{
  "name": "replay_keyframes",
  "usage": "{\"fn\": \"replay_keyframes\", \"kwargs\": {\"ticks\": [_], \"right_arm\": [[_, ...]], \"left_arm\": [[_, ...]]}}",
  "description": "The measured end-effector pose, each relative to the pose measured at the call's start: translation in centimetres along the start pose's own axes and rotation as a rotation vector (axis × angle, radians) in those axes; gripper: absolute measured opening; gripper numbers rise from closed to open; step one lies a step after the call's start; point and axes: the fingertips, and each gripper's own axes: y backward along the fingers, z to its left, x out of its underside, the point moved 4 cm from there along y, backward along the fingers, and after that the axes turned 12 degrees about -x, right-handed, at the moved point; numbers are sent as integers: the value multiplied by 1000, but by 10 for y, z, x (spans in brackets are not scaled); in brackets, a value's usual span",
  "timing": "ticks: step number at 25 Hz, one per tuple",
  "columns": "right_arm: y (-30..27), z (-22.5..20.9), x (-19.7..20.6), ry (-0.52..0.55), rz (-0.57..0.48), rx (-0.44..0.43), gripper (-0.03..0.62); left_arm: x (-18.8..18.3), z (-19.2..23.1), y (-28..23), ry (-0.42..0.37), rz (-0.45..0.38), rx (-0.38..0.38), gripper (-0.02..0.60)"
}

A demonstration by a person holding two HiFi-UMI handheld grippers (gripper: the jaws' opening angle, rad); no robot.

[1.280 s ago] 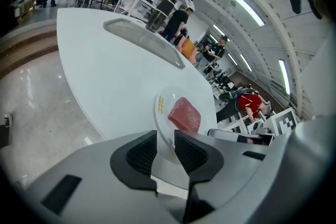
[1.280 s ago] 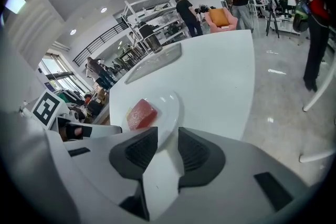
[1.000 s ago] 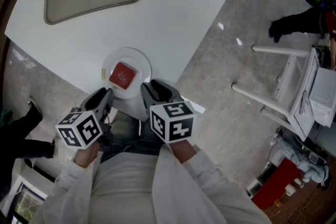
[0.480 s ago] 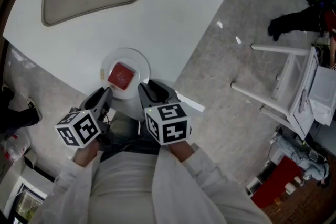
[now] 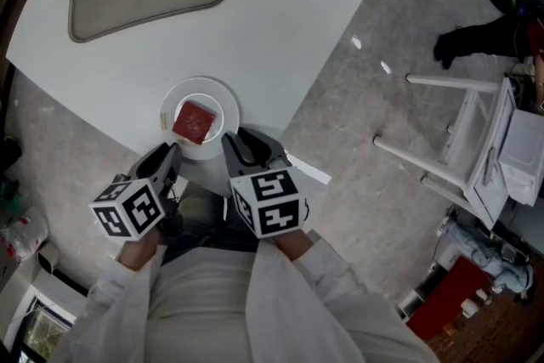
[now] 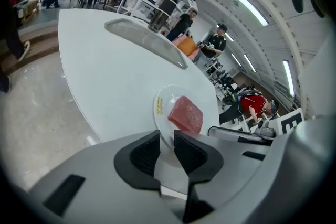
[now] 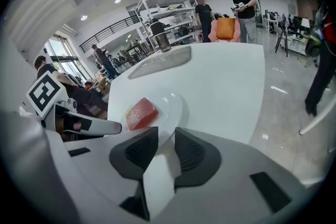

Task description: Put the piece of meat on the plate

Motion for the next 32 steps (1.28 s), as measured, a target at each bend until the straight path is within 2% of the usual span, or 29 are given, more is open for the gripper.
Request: {"fn": "replay_keyframes", "kwargs": {"ticks": [10, 25, 32], "right_arm": [[8, 11, -8, 30, -32, -42, 104], [25, 21, -36, 141, -88, -115, 101], [29, 25, -47, 168, -99, -127, 101]], "left_arm": [[-2, -3, 17, -14, -66, -15, 84], [-16, -19, 47, -8, -229, -45, 84], [-21, -22, 53, -6, -264, -47, 84]]}}
